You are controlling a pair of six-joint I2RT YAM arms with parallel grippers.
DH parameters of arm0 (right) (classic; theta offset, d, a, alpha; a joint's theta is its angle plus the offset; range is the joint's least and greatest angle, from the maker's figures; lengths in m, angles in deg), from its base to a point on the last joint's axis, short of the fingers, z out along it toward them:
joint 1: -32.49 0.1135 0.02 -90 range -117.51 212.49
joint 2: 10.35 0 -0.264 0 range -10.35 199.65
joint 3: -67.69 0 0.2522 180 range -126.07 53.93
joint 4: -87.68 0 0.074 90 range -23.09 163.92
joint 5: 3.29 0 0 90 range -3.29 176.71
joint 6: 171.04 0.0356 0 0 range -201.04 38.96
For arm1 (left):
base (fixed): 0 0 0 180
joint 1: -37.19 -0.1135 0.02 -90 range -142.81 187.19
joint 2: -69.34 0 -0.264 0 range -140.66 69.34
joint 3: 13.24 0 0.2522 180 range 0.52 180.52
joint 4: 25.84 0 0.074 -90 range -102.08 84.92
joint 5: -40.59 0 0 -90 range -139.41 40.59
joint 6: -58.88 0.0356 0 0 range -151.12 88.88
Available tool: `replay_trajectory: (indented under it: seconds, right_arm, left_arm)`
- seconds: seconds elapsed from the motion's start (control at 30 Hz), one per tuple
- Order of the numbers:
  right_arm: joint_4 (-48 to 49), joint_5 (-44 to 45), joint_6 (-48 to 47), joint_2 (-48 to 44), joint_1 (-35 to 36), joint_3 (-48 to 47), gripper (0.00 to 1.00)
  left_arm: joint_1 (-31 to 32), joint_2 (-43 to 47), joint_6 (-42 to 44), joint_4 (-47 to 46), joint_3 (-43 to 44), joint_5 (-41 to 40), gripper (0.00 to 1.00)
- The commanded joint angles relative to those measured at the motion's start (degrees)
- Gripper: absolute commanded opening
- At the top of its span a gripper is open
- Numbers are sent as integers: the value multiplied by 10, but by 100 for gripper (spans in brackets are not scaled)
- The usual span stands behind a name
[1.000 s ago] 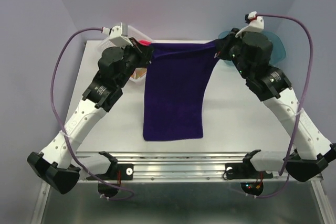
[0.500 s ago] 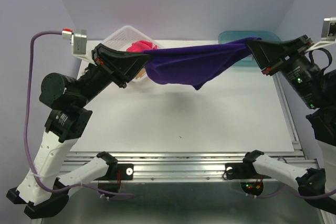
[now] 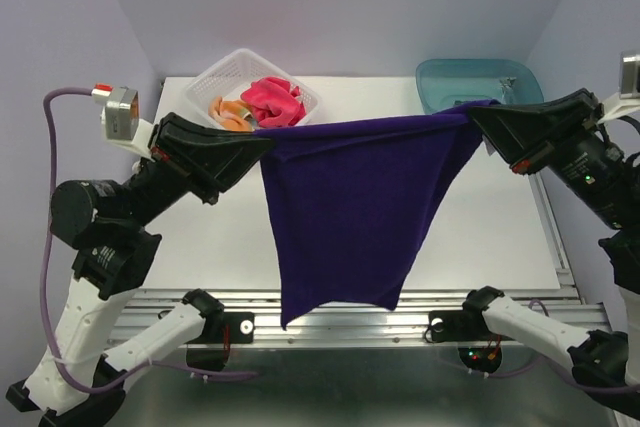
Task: Fold and stack the towels
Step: Flatten out the crumpled towel
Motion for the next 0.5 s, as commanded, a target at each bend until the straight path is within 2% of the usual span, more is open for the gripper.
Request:
replay_trajectory:
  seconds: [0.0, 0.2, 0.37, 0.47]
  right_arm:
    - [52, 135, -16, 1, -3, 64, 1]
    - [89, 326, -50, 68, -3, 149, 1]
    - [162, 412, -80, 164, -7, 192, 1]
    - [196, 411, -81, 221, -41, 193, 1]
  left_arm:
    - [-1, -47, 21, -24, -27, -70, 0]
    - [-10, -163, 64, 12, -23, -197, 0]
    - [-69, -277, 54, -28, -33, -194, 0]
    - [-111, -353, 49, -54, -14, -186, 0]
